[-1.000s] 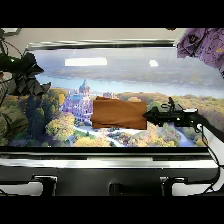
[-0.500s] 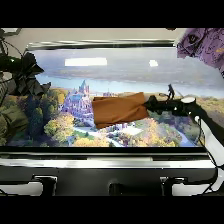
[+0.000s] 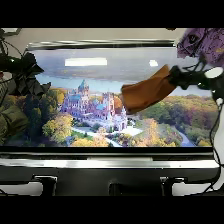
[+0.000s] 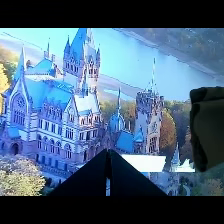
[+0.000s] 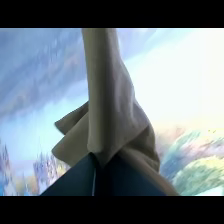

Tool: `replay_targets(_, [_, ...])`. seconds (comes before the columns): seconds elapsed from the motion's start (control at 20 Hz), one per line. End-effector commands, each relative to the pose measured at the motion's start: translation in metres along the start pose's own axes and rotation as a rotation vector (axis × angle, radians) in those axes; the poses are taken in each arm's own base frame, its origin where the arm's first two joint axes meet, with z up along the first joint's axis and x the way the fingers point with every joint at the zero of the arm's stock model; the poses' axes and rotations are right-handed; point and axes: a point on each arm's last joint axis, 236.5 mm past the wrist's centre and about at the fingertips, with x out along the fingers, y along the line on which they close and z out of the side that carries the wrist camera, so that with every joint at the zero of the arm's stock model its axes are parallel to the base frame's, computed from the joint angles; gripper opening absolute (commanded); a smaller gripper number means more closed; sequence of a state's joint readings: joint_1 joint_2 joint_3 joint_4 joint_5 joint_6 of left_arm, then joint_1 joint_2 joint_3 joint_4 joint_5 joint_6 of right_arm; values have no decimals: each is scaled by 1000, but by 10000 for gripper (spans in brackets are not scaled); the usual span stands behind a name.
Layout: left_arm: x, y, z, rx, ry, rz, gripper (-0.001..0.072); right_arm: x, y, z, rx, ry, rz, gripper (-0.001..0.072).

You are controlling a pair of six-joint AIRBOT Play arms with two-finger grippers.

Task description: Fold the clothes and pants, and hang the long-sleeved shirts on hangers.

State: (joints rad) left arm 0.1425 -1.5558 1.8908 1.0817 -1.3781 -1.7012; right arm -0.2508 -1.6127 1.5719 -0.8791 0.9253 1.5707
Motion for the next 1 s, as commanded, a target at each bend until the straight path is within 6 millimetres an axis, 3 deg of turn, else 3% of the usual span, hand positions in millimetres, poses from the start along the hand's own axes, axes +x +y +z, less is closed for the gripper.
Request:
replay_targets(0.0, [0,0,0,2,0,0,21,-44,-26,65,20,-165,-76,26])
replay_targets(0.2, [0,0,0,2,1,0,21,-99,-78,121,55,-337,-190,27])
replay_targets(0.35, [0,0,0,2,1,0,21,-133,-135,129,116,-362,-303,26])
replay_targets(0.45, [0,0,0,2,2,0,21,-153,-177,115,189,-314,-406,23])
replay_targets(0.65, [1,0,-1,2,4,1,21,-193,-253,61,329,-157,-563,24])
replay_targets(0.85, [1,0,-1,2,4,0,21,-224,-294,-1,407,-110,-682,24])
replay_targets(0.95, [1,-1,-1,3,5,0,21,-228,-302,-40,443,-72,-723,24])
